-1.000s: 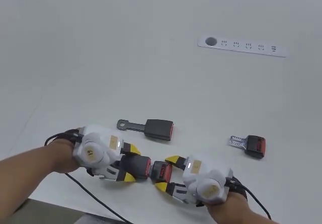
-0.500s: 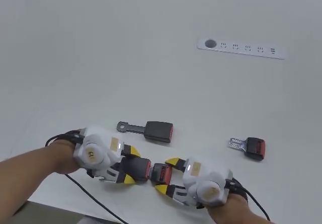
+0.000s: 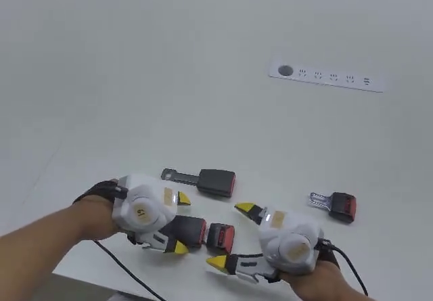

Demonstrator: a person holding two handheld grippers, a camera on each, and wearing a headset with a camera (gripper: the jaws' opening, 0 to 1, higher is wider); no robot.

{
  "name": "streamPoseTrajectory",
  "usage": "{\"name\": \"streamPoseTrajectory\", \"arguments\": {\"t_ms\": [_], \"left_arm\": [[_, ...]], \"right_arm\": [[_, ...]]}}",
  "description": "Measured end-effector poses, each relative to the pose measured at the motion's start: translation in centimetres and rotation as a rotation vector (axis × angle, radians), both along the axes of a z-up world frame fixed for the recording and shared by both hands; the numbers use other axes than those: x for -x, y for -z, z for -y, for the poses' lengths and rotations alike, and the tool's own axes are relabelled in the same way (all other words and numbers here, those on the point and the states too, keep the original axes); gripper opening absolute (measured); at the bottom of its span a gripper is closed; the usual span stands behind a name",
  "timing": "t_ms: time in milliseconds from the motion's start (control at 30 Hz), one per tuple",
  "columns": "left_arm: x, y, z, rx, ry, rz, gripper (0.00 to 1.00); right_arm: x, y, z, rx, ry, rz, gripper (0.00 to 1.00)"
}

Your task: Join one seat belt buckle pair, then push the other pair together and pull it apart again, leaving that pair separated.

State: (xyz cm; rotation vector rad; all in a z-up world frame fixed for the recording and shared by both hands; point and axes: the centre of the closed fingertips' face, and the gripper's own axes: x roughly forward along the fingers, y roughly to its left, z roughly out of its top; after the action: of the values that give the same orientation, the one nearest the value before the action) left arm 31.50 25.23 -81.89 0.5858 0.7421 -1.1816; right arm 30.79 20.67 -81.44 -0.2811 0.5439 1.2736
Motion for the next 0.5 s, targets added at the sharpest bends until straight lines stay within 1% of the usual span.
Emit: {"name": "streamPoseTrajectory", "arguments": {"t_ms": [33, 67, 100, 133, 167, 200, 233, 267, 300, 333, 367, 400, 467, 500], "left_arm": [[-0.3, -0.5, 0.1, 0.015, -0.02, 0.009, 0.67], [-0.6, -1.0, 0.0, 0.015, -0.026, 0.027, 0.68], [-0.7, -1.3, -0.1, 0.012, -0.028, 0.036, 0.7], [-0.8, -1.5, -0.1, 0.009, -0.029, 0.043, 0.71], [-0.9, -1.9, -0.2, 0.008, -0.024, 0.06, 0.71], [-1.1, -2.2, -0.2, 0.011, -0.02, 0.071, 0.7], [-1.3, -2.6, -0.1, 0.022, -0.024, 0.081, 0.7], [-1.4, -3.0, -0.1, 0.035, -0.031, 0.083, 0.7], [-1.6, -3.3, -0.1, 0.045, -0.038, 0.084, 0.71], [-1.9, -3.6, -0.2, 0.057, -0.049, 0.09, 0.71], [-2.2, -3.8, -0.3, 0.058, -0.053, 0.098, 0.72], [-2.6, -4.0, -0.5, 0.054, -0.061, 0.11, 0.72], [-3.3, -4.5, -0.8, 0.047, -0.075, 0.141, 0.72], [-3.7, -4.8, -0.9, 0.05, -0.083, 0.15, 0.72]], "right_arm": [[0.0, -0.3, 0.4, -0.001, 0.005, 0.002, 0.76], [0.0, -0.6, 0.9, 0.003, 0.008, 0.016, 0.77], [-0.1, -0.9, 1.8, 0.014, 0.016, 0.034, 0.78], [-0.1, -1.1, 2.4, 0.015, 0.023, 0.037, 0.78], [-0.2, -1.4, 3.5, 0.009, 0.042, 0.037, 0.79], [-0.4, -1.6, 4.2, 0.01, 0.052, 0.045, 0.81], [-0.7, -1.7, 5.5, 0.027, 0.073, 0.062, 0.82], [-0.9, -1.7, 6.4, 0.041, 0.09, 0.062, 0.84], [-1.2, -1.8, 7.2, 0.047, 0.107, 0.056, 0.87], [-1.7, -1.8, 8.6, 0.055, 0.153, 0.037, 0.88], [-2.1, -2.1, 9.3, 0.046, 0.165, 0.039, 0.88], [-2.6, -2.5, 10.3, 0.044, 0.178, 0.056, 0.88], [-3.4, -2.5, 11.7, 0.07, 0.197, 0.077, 0.88], [-4.0, -2.3, 12.6, 0.087, 0.209, 0.083, 0.88]]}}
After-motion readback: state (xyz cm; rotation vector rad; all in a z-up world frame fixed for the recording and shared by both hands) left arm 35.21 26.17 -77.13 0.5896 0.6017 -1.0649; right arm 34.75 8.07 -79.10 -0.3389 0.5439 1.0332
